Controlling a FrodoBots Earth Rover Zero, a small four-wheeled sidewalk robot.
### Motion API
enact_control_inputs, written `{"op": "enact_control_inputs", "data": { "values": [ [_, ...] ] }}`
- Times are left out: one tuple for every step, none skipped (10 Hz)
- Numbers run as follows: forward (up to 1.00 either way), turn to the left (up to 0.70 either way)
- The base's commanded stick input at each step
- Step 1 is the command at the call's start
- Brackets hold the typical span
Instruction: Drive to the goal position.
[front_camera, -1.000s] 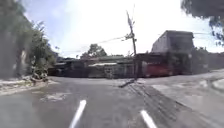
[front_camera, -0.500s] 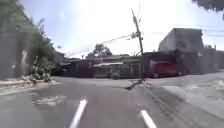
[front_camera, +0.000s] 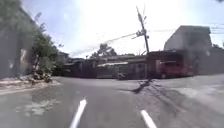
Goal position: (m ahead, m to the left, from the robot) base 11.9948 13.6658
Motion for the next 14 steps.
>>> {"op": "enact_control_inputs", "data": {
  "values": [
    [1.00, 0.00],
    [1.00, 0.00],
    [1.00, 0.00],
    [1.00, 0.00],
    [1.00, 0.00],
    [1.00, 0.00],
    [1.00, 0.00],
    [1.00, 0.00],
    [1.00, 0.00],
    [1.00, 0.00],
    [1.00, 0.00],
    [1.00, 0.00],
    [1.00, 0.00],
    [1.00, 0.00]
  ]
}}
